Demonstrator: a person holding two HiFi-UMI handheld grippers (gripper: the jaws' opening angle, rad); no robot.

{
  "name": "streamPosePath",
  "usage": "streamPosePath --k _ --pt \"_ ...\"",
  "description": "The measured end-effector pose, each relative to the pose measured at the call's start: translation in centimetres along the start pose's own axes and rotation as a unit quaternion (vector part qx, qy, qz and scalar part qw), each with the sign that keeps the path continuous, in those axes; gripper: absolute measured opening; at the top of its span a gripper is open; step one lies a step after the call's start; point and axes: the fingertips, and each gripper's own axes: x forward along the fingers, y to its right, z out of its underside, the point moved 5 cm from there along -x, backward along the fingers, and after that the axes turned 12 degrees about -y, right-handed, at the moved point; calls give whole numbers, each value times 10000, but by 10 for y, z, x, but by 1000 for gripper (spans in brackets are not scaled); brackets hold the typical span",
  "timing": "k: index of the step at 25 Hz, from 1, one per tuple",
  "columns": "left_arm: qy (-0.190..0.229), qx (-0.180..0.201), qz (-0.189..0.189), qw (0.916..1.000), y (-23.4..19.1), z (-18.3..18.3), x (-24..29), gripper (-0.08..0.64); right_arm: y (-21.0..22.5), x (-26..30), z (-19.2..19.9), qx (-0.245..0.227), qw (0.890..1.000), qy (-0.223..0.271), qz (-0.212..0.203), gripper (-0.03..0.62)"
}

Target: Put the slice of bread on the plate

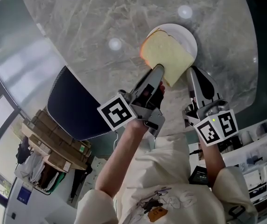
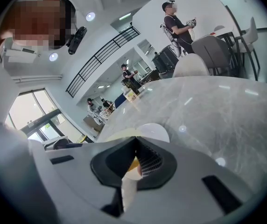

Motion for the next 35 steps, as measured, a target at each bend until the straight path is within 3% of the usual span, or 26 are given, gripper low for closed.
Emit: streamPosePath --k 6,10,15,17,20,22,28,35 --pt "-28 -112 -179 9998 0 1 -1 94 -13 -1 3 35 9999 -5 -103 6" --pt "-56 -18 -238 9997 2 0 -1 94 -19 -4 6 40 9999 11 -136 5" --pt "-68 281 -599 9978 3 -3 -2 101 -17 -4 6 78 9999 42 -120 6" --pt "-144 547 -648 9963 6 -6 1 264 -16 -4 5 74 9999 61 -124 5" --pt "-139 1130 -1015 9883 12 -9 4 358 -14 -5 3 62 9999 65 -116 5" --pt "-134 1368 -1230 9828 15 -8 1 360 -15 -6 1 64 9999 73 -95 5" --pt "-145 1593 -1497 9757 13 -6 -1 385 -20 -5 1 8 9999 58 -130 6" --pt "-70 1579 -1392 9776 21 -5 -6 385 -23 -7 -4 -32 9998 77 -178 6"
